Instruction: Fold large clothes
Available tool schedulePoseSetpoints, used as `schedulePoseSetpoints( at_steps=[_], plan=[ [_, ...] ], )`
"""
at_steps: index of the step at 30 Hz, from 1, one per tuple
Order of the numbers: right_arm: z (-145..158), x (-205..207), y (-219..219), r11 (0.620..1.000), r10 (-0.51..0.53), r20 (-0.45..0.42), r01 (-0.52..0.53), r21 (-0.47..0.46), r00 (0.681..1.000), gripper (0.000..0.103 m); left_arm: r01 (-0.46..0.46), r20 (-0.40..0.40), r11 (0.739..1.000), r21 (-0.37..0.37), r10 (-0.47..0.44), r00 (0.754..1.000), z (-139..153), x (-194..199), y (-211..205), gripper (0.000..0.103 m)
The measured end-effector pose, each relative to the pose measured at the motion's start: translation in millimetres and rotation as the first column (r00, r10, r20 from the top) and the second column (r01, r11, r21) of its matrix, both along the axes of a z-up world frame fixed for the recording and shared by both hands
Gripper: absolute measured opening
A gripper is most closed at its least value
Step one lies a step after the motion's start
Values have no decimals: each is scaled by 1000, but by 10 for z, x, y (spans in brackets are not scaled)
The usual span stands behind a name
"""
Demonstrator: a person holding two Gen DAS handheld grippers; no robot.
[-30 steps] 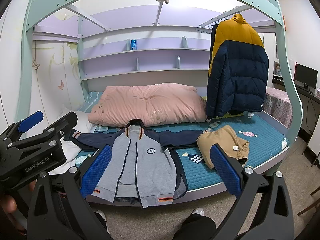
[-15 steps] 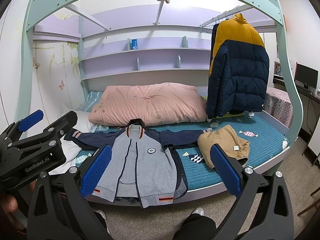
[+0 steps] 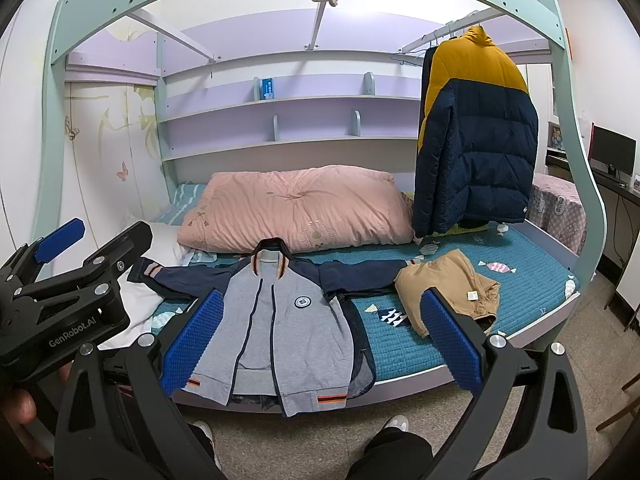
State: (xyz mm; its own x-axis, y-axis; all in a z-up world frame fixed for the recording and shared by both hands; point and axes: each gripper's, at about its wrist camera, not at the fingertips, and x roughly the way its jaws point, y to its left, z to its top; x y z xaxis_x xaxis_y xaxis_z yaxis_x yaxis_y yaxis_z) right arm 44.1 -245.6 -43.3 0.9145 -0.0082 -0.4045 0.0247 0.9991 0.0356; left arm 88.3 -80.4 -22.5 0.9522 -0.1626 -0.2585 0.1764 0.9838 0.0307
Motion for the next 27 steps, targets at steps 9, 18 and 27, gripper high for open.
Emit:
schedulePoseSetpoints(
  at_steps=[9, 18, 27],
  plan=[
    [3, 3, -6, 1000, 1, 0, -1, 1, 1000, 95, 0, 1, 1000, 1, 0, 1000, -12, -10, -1, 98],
    [3, 2, -6, 1000, 1, 0, -1, 2, 1000, 95, 0, 3, 1000, 1, 0, 1000, -21, -18, -6, 98],
    [3, 2, -10, 1000, 0, 0, 0, 2, 1000, 95, -2, 3, 1000, 2, 2, 1000, -21, -13, -11, 98]
  ],
)
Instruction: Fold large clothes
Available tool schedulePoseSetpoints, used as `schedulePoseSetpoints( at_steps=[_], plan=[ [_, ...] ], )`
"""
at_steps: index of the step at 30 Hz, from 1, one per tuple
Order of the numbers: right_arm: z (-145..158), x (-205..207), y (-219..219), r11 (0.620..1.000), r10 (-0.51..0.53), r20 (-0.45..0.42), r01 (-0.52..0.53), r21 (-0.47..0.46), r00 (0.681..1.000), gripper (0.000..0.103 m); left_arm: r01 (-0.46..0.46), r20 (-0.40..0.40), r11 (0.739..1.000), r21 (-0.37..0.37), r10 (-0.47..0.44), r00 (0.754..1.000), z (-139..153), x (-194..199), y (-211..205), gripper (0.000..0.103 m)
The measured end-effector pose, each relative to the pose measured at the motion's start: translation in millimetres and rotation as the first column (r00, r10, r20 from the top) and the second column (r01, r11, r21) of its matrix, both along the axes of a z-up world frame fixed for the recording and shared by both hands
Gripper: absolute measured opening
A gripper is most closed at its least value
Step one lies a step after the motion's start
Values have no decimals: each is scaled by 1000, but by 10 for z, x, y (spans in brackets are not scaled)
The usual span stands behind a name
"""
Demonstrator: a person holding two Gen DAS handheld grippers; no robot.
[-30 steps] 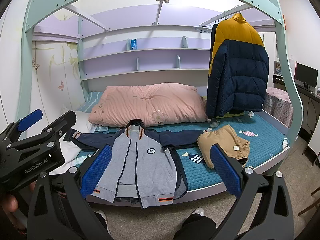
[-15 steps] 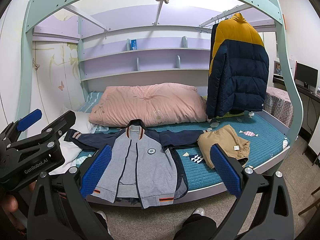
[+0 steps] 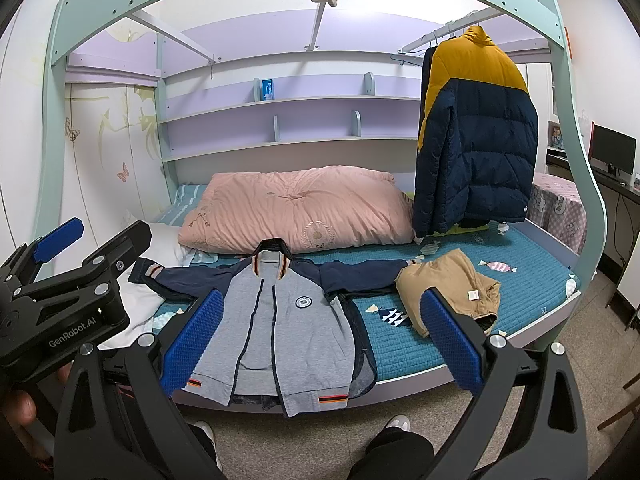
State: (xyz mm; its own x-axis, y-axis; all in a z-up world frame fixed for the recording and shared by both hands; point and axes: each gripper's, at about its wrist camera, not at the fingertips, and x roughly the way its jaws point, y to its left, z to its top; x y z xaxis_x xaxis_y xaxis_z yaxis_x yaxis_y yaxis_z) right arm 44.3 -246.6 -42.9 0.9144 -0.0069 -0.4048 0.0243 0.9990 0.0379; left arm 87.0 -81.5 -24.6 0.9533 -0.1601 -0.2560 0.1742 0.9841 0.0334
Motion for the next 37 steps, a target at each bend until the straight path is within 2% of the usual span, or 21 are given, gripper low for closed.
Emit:
schedulePoseSetpoints(
  at_steps=[37],
  plan=[
    [-8, -15, 72, 1000, -3, -5, 3, 5, 1000, 95, -2, 1, 1000, 6, 2, 1000, -38, 19, 23, 98]
  ],
)
